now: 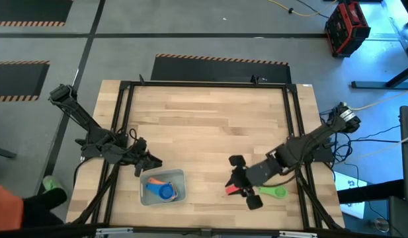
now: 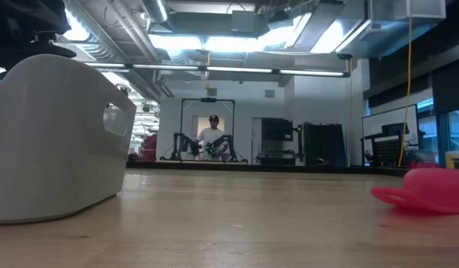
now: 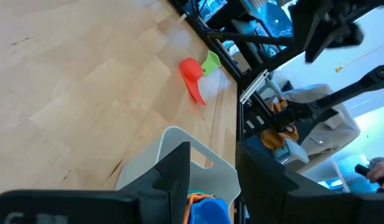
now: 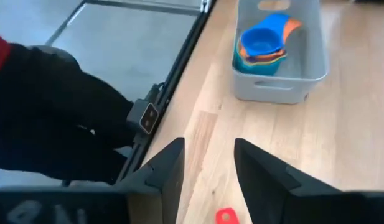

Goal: Nest measuring cups in basket
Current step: Stack the pink measuring cup on top of the blue measuring cup in the gray bin

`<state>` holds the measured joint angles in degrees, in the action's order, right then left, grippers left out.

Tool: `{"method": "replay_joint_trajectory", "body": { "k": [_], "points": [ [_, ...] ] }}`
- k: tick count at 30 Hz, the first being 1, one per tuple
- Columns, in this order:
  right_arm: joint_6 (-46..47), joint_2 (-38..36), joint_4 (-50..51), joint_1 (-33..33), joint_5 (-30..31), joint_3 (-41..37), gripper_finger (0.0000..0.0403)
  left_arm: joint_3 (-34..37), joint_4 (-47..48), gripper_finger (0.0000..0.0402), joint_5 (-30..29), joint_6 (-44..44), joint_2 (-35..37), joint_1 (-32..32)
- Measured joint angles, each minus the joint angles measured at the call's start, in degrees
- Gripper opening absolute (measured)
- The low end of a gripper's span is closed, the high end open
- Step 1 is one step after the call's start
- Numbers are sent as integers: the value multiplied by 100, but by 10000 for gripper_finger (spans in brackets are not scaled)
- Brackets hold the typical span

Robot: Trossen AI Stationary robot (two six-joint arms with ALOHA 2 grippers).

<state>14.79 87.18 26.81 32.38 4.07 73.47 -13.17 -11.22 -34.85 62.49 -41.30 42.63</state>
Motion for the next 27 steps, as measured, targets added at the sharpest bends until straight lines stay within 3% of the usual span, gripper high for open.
{"method": "replay_joint_trajectory", "body": {
  "k": [12,27],
  "points": [
    [146,1281,79,232,-67,-2,145,0,1,122,4,-20,0,7],
    [142,1399,79,24,-269,-2,145,0,2,122,2,-22,0,4]
  ]
}}
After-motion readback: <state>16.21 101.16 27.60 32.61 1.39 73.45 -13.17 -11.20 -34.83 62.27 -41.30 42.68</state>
